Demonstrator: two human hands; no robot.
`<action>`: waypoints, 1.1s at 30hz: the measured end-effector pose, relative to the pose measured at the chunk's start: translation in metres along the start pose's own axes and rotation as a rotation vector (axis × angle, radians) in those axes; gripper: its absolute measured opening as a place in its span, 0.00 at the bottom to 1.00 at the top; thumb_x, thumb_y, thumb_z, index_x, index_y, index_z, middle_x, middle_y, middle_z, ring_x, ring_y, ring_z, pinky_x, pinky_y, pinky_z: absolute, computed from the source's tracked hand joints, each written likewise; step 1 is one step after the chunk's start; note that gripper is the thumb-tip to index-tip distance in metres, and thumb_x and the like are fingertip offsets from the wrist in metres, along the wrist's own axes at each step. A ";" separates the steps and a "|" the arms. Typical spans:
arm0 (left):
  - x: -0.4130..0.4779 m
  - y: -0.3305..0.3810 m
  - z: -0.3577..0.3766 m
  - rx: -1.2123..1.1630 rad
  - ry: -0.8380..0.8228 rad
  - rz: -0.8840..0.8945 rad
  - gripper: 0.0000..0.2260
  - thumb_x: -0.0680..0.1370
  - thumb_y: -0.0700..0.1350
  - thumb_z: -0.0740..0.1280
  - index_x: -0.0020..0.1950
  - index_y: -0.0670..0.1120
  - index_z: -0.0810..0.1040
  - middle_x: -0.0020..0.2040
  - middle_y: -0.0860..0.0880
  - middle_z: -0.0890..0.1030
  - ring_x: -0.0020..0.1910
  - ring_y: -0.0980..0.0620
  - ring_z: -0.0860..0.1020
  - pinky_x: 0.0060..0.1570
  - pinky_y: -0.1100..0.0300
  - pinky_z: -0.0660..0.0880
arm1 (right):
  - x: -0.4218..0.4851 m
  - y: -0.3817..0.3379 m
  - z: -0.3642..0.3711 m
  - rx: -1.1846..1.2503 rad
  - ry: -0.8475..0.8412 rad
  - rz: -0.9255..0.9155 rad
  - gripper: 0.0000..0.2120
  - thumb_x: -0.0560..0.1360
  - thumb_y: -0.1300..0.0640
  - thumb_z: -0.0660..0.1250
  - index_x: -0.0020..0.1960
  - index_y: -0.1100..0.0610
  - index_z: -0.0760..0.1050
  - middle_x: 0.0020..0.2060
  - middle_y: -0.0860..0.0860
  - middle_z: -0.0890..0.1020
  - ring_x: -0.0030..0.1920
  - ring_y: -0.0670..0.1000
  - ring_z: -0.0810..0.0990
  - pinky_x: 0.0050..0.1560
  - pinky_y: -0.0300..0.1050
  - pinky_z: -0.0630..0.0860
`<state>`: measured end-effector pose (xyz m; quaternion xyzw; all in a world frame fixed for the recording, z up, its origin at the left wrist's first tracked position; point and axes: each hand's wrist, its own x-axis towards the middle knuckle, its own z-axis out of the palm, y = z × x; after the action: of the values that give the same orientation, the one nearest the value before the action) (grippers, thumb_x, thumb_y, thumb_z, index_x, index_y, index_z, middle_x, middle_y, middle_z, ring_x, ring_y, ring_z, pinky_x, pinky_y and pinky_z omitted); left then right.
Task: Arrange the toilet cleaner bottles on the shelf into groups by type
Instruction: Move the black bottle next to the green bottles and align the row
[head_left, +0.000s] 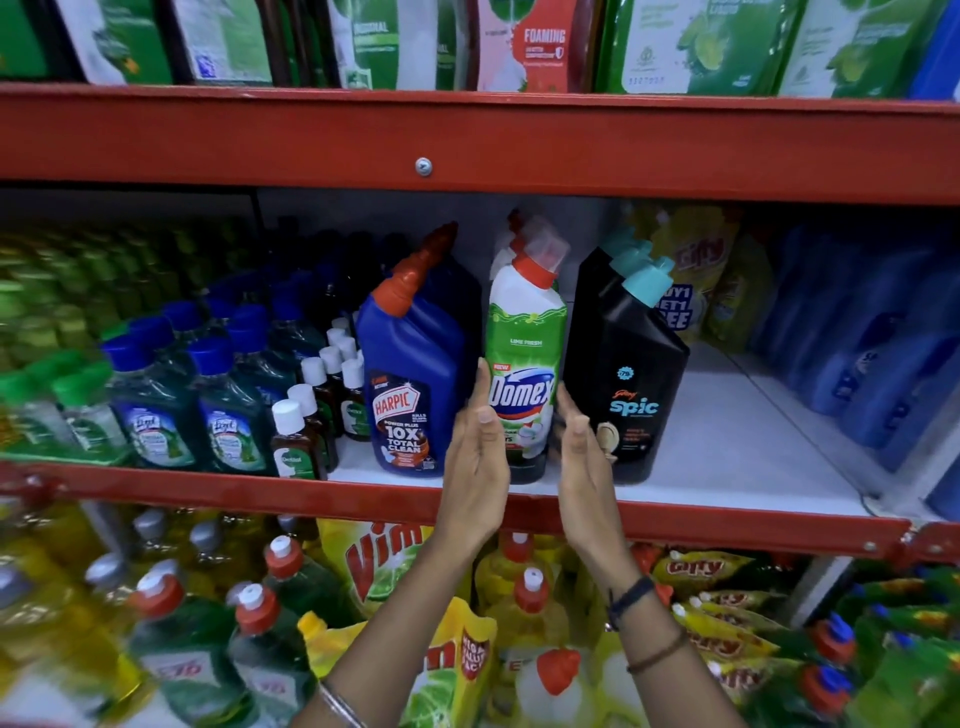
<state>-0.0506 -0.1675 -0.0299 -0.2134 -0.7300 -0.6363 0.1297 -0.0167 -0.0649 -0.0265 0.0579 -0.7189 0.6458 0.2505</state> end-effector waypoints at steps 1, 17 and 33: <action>-0.001 0.001 0.000 0.007 -0.006 0.000 0.34 0.71 0.75 0.40 0.75 0.66 0.50 0.76 0.57 0.63 0.75 0.57 0.62 0.75 0.50 0.61 | 0.000 0.000 0.001 -0.003 0.007 0.003 0.36 0.66 0.24 0.48 0.69 0.40 0.61 0.57 0.27 0.71 0.58 0.26 0.70 0.53 0.22 0.67; -0.017 0.004 -0.052 -0.075 0.418 0.183 0.21 0.78 0.67 0.45 0.68 0.66 0.64 0.73 0.54 0.68 0.73 0.59 0.65 0.70 0.63 0.64 | -0.028 -0.003 0.057 -0.143 0.002 -0.201 0.32 0.76 0.35 0.49 0.72 0.53 0.64 0.71 0.50 0.69 0.70 0.39 0.65 0.65 0.28 0.63; 0.003 -0.015 -0.094 0.129 0.181 -0.078 0.31 0.70 0.76 0.39 0.71 0.72 0.51 0.80 0.52 0.56 0.79 0.47 0.54 0.74 0.36 0.57 | -0.004 0.008 0.101 -0.081 0.076 0.027 0.35 0.70 0.27 0.47 0.71 0.43 0.59 0.70 0.40 0.65 0.72 0.40 0.63 0.74 0.50 0.62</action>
<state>-0.0683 -0.2608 -0.0272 -0.1178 -0.7623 -0.6093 0.1839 -0.0452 -0.1611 -0.0390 0.0136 -0.7353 0.6211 0.2710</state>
